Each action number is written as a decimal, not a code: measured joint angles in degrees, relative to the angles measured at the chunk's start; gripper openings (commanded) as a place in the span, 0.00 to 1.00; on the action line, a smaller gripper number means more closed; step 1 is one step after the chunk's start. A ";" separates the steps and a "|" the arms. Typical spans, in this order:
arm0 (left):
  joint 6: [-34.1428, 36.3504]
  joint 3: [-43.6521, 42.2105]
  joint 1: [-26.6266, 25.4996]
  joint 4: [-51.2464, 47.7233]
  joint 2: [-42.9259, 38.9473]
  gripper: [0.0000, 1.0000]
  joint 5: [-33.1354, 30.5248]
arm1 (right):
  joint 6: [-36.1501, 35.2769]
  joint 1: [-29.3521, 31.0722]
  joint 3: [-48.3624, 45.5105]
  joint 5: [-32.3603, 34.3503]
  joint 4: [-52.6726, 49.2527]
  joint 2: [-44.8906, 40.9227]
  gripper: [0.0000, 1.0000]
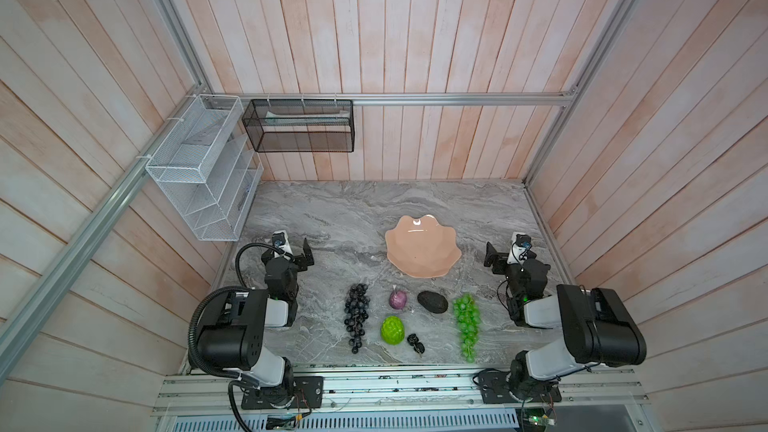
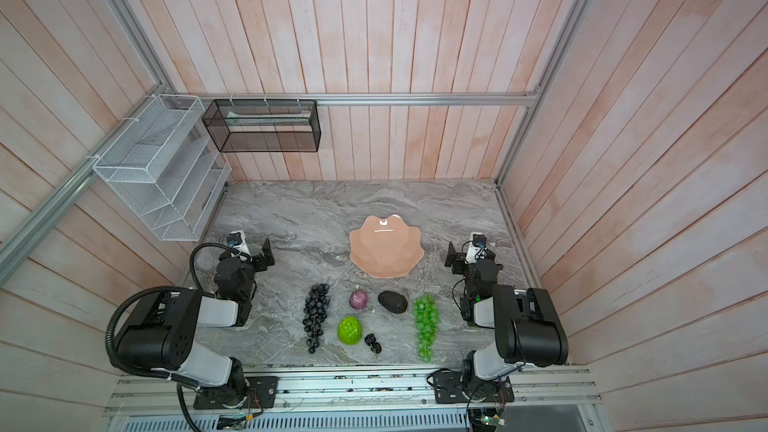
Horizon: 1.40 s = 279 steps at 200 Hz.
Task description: Place and organize the fake fruits in the fruit bowl
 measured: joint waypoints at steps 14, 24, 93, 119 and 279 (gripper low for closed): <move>-0.02 0.00 0.00 0.00 0.00 1.00 0.00 | 0.00 0.00 0.00 0.00 0.00 0.00 0.98; -0.02 0.00 0.00 0.00 0.00 1.00 0.00 | 0.00 0.00 0.00 0.00 0.00 0.00 0.98; 0.00 0.00 0.00 0.00 0.00 1.00 0.00 | 0.00 0.00 0.00 0.02 0.00 0.00 0.98; -0.02 0.00 0.00 0.00 0.00 1.00 0.00 | 0.00 0.02 0.00 0.02 0.00 0.00 0.98; -4.70 18.84 -1.25 -30.08 -8.04 1.00 -11.45 | 5.62 0.15 11.08 4.24 -21.18 -18.62 0.88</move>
